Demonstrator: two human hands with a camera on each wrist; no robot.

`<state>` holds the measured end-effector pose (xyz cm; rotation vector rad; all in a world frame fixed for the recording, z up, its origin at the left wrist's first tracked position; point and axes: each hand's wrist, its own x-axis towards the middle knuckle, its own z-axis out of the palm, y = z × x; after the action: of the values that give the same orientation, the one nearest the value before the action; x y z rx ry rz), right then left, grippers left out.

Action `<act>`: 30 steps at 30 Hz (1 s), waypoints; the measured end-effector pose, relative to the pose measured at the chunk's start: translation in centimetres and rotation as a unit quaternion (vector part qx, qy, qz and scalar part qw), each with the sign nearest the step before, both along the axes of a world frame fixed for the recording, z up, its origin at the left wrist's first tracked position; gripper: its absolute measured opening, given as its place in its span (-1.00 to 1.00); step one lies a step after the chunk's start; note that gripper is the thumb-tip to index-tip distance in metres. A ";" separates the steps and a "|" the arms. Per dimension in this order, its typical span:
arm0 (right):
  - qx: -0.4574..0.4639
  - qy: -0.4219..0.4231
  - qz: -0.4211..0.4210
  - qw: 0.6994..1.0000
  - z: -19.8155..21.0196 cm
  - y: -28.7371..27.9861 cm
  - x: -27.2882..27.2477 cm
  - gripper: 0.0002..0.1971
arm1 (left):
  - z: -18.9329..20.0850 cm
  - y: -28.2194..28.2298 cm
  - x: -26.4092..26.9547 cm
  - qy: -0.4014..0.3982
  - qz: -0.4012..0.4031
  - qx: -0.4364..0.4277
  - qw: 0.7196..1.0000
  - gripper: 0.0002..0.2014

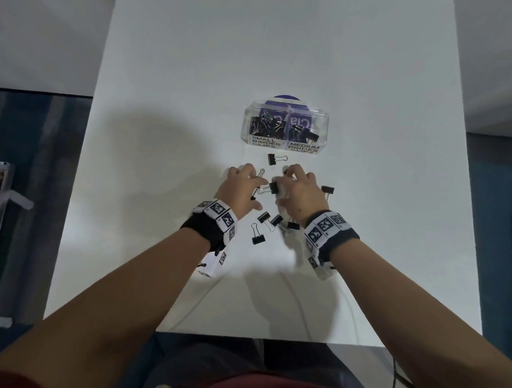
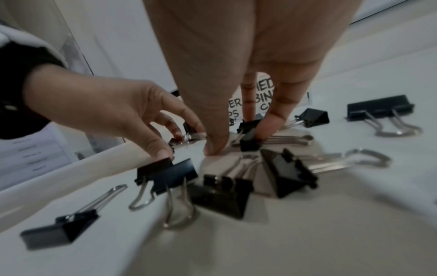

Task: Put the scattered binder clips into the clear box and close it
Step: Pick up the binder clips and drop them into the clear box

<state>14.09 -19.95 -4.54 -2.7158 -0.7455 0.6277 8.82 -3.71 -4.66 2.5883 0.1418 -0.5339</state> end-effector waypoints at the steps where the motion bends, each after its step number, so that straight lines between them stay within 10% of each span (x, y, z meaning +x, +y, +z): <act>1: 0.007 0.002 0.006 1.000 -0.1 0.0 -0.1 -0.61 | -0.1 0.1 -0.1 -0.006 0.010 -0.009 1.000 -0.49; 5: 0.048 0.011 0.013 0.999 0.3 -0.2 -0.2 -0.98 | 0.1 0.1 -0.3 -0.014 0.025 -0.021 0.999 -0.65; 12: 0.016 0.057 -0.039 0.997 0.9 -0.8 -0.1 -0.60 | 0.9 0.0 0.4 -0.035 0.032 -0.009 0.999 -0.86; 30: -0.026 0.102 -0.132 0.986 1.5 -0.4 0.1 -0.82 | 0.4 -1.0 -0.1 -0.041 0.143 -0.103 0.984 -0.87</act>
<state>14.19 -20.38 -3.06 -2.6777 -0.3160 0.8516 8.68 -4.67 -4.21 2.3308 0.4016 -0.3179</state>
